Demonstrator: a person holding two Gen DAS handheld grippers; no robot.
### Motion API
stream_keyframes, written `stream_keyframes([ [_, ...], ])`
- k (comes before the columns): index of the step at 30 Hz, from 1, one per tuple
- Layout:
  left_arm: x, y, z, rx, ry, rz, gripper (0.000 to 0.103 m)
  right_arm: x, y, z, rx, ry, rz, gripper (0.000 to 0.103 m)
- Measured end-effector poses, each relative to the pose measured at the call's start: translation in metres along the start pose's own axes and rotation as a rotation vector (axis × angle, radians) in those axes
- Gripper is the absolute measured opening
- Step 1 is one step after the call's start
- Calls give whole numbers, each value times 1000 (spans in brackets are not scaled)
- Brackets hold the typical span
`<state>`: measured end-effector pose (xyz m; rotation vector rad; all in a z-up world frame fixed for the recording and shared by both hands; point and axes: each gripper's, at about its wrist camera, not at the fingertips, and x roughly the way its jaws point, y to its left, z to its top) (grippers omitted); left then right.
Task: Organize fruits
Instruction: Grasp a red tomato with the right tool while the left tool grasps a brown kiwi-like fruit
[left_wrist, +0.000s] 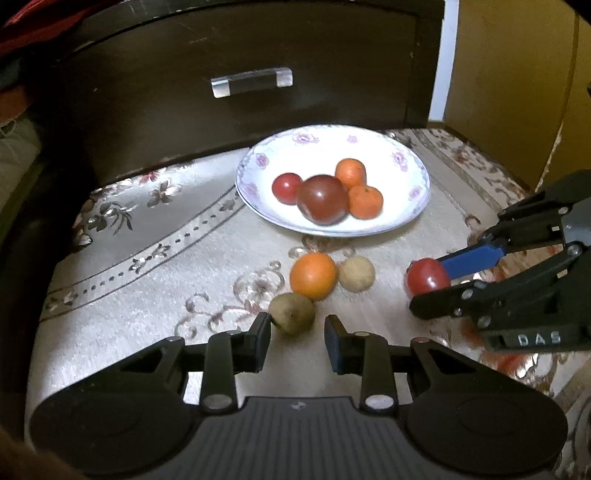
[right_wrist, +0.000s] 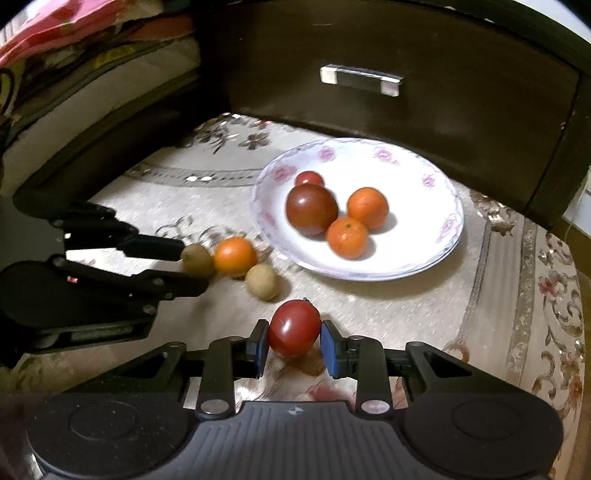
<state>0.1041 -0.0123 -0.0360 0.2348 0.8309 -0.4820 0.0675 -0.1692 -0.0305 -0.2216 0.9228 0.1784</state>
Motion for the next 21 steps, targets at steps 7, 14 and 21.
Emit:
stream_keyframes([
  [7, 5, 2, 0, -24, 7, -8, 38, 4, 11, -5, -50, 28, 2, 27],
  [14, 11, 8, 2, -42, -4, 1, 46, 5, 9, -5, -43, 23, 5, 28],
  [21, 11, 6, 1, -31, -15, -2, 44, 5, 9, -4, -41, 16, 0, 28],
])
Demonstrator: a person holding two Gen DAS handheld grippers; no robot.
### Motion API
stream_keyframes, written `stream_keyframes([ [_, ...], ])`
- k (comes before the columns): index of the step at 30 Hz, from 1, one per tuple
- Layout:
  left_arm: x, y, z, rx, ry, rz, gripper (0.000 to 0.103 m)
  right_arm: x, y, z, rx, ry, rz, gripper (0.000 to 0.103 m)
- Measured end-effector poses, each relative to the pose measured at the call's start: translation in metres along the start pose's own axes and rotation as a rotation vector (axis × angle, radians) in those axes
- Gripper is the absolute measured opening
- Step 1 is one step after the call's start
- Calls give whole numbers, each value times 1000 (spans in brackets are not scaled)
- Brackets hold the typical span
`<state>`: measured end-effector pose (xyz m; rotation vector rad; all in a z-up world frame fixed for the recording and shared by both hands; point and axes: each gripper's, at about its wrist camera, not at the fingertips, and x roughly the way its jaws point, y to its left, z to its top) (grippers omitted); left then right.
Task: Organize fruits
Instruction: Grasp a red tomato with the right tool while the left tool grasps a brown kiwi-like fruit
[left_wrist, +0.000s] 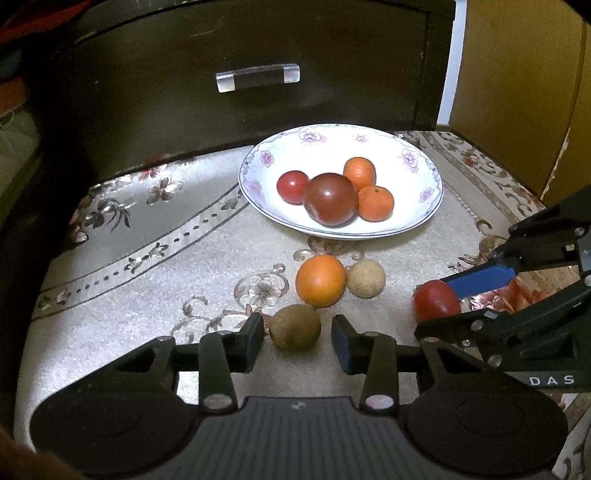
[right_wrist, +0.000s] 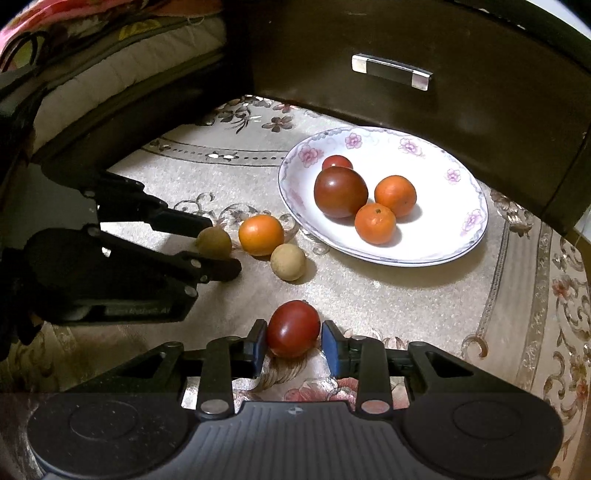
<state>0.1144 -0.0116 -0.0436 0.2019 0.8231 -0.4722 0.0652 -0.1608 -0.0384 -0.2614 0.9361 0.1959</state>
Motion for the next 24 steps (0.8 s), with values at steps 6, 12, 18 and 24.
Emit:
stream_keyframes([
  [6, -2, -3, 0, 4, 5, -9, 38, 2, 0, 0, 10, 2, 1, 28],
  [12, -2, -3, 0, -1, 3, -13, 37, 2, -2, 0, 29, 1, 7, 29],
  [18, -2, -4, 0, 0, 9, -17, 38, 3, -1, 0, 22, 6, 9, 30],
  [24, -1, -5, 0, 3, 1, -16, 38, 3, -1, 1, 31, 3, 10, 32],
])
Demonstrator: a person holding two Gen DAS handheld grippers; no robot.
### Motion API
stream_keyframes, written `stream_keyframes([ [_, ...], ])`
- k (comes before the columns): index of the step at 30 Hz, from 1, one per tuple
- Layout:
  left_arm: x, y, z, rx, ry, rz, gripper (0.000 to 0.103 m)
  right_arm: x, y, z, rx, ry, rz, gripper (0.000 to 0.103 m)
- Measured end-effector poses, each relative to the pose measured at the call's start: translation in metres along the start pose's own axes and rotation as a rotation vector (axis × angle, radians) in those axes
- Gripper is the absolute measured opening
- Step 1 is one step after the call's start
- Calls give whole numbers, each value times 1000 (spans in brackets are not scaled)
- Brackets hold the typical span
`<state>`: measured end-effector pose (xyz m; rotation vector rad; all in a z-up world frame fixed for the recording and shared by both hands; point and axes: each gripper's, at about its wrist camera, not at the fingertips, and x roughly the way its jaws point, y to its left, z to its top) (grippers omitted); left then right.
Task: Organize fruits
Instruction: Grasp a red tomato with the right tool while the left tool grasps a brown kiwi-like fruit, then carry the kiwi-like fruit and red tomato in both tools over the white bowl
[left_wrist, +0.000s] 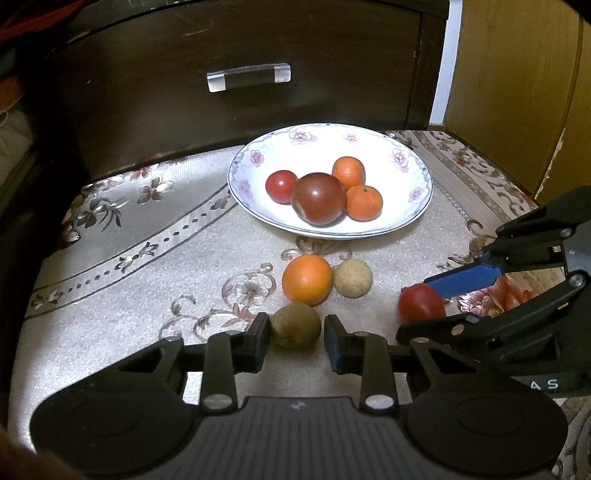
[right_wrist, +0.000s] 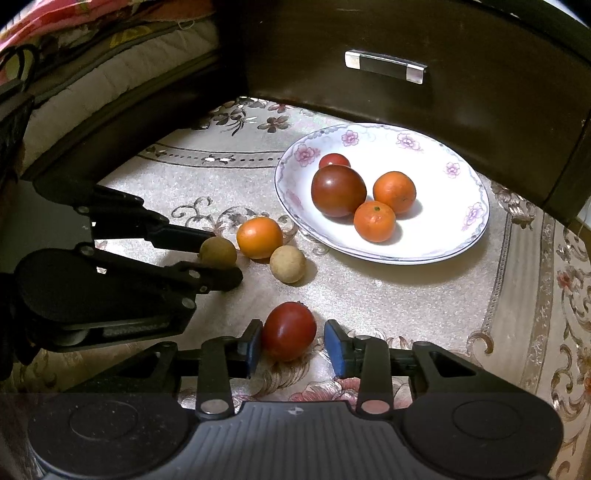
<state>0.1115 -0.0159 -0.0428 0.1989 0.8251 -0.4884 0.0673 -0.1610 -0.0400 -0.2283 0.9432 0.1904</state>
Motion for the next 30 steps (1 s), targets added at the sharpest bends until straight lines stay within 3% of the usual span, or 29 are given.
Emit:
stream_keyframes([
  [5, -1, -1, -1, 0, 2, -5, 36, 0, 3, 1, -2, 0, -5, 26],
  [18, -5, -9, -1, 14, 19, -30, 35, -4, -2, 4, 33, -3, -24, 26],
  [30, -19, -11, 11, 25, -21, 10, 35, -17, 0, 11, 42, -48, -52, 26],
])
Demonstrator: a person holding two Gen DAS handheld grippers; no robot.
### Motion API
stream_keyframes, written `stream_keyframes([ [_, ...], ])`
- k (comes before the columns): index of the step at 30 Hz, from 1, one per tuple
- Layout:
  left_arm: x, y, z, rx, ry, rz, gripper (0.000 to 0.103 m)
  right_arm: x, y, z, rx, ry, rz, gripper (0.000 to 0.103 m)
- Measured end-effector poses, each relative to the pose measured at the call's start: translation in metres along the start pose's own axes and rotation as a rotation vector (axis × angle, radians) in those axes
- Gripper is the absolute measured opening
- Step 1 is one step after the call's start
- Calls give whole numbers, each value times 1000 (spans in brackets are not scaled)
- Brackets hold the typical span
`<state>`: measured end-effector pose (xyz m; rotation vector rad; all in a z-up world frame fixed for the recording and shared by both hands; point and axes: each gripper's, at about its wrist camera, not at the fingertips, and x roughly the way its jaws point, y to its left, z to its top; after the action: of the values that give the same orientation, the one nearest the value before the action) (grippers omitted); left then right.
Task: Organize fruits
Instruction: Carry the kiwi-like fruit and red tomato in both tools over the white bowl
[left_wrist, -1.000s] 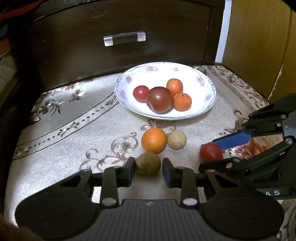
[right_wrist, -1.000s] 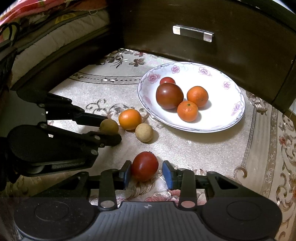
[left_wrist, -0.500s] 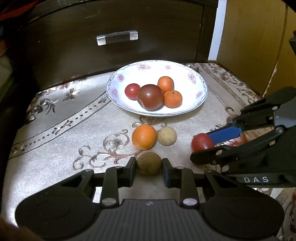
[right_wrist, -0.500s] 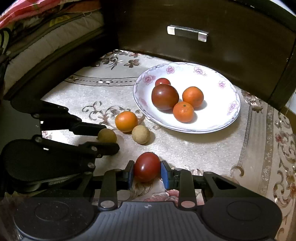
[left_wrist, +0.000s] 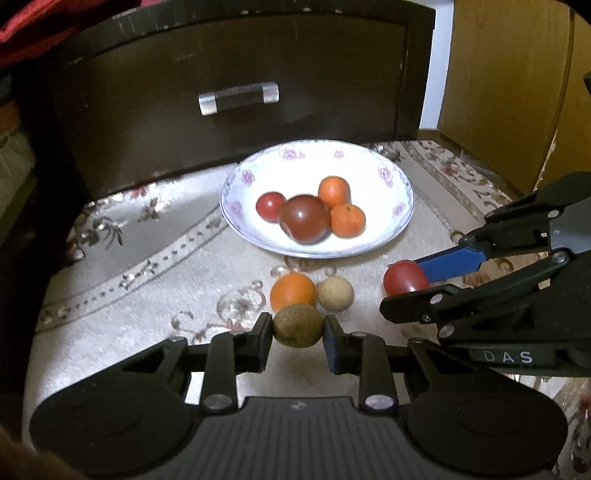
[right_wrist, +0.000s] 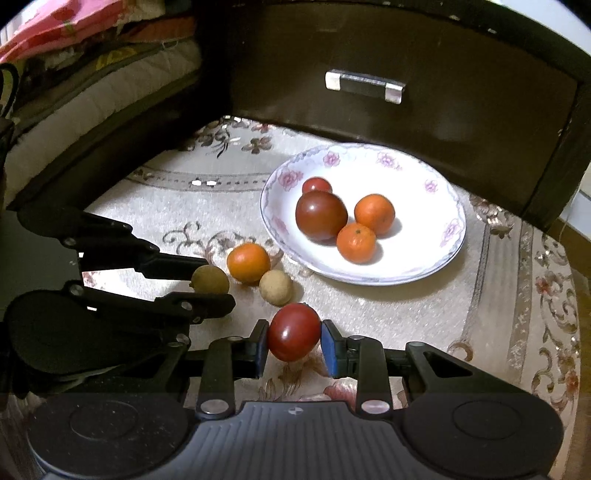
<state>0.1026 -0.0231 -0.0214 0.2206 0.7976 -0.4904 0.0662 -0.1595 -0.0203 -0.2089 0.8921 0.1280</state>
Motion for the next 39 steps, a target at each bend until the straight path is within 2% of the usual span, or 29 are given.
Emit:
stream_keyframes([
  [15, -16, -3, 18, 23, -59, 56, 35, -19, -4, 12, 16, -74, -20, 27],
  [39, 2, -1, 45, 22, -100, 83, 34, -11, -22, 29, 64, -108, -57, 28],
])
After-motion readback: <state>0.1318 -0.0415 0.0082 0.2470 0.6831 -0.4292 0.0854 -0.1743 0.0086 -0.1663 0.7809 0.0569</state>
